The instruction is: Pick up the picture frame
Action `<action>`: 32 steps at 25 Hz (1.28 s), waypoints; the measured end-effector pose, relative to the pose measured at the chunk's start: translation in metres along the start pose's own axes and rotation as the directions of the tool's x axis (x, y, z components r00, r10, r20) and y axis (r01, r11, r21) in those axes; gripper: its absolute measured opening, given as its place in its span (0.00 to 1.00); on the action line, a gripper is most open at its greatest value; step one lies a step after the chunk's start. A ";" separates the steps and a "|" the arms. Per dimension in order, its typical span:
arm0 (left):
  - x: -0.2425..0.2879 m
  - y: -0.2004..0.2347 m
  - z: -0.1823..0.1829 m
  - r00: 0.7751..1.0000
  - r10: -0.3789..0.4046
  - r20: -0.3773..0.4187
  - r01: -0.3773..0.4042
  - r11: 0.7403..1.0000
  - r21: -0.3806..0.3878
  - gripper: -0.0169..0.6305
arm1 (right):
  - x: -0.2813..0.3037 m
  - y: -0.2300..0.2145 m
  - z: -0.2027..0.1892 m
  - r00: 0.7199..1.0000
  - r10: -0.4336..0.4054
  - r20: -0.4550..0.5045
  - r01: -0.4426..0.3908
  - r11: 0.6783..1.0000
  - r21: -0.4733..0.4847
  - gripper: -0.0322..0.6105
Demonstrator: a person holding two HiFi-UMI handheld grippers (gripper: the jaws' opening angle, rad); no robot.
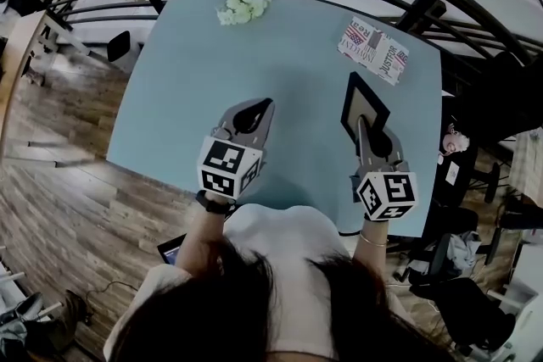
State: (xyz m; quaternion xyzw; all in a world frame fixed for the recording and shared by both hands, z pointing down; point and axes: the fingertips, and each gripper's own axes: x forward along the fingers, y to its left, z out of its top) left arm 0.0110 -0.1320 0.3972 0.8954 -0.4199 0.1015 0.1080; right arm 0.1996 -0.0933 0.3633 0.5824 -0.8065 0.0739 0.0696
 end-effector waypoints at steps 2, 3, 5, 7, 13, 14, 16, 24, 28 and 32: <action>0.000 0.000 0.000 1.000 0.001 0.001 -0.001 1.000 0.000 0.11 | 0.001 0.001 0.000 1.000 0.001 0.001 -0.001 1.000 -0.001 0.07; 0.000 0.001 0.000 1.000 0.001 0.001 -0.001 1.000 0.000 0.11 | 0.001 0.001 -0.001 1.000 0.001 0.001 -0.001 1.000 -0.001 0.07; 0.000 0.001 -0.001 1.000 0.002 0.002 -0.002 1.000 -0.001 0.11 | 0.002 0.002 -0.002 1.000 0.001 -0.004 -0.001 1.000 -0.002 0.07; 0.001 0.002 -0.001 1.000 0.002 0.004 -0.002 1.000 -0.002 0.11 | 0.004 0.003 -0.004 1.000 0.006 -0.012 -0.006 1.000 -0.001 0.07; 0.000 0.007 0.000 1.000 0.007 0.015 -0.006 1.000 -0.011 0.11 | 0.005 0.004 -0.005 1.000 0.007 -0.012 -0.007 1.000 0.009 0.07; 0.000 0.007 0.000 1.000 0.008 0.018 -0.008 1.000 -0.010 0.11 | 0.004 0.004 -0.006 1.000 0.006 -0.013 -0.006 1.000 0.010 0.07; 0.001 0.009 0.001 1.000 0.009 0.024 -0.009 1.000 -0.011 0.11 | 0.005 0.003 -0.006 1.000 0.006 -0.014 -0.006 1.000 0.013 0.07; 0.000 0.010 0.003 1.000 -0.015 0.019 0.014 1.000 0.012 0.11 | 0.002 0.001 -0.004 1.000 0.000 -0.011 0.000 1.000 0.014 0.07; 0.003 0.010 0.005 1.000 -0.023 0.015 0.023 0.999 0.025 0.11 | 0.002 -0.001 -0.006 1.000 -0.007 -0.009 0.007 1.000 0.017 0.07; 0.007 0.008 0.007 0.999 -0.036 0.012 0.036 0.999 0.037 0.11 | 0.001 -0.002 -0.008 1.000 -0.015 -0.011 0.015 1.000 0.019 0.07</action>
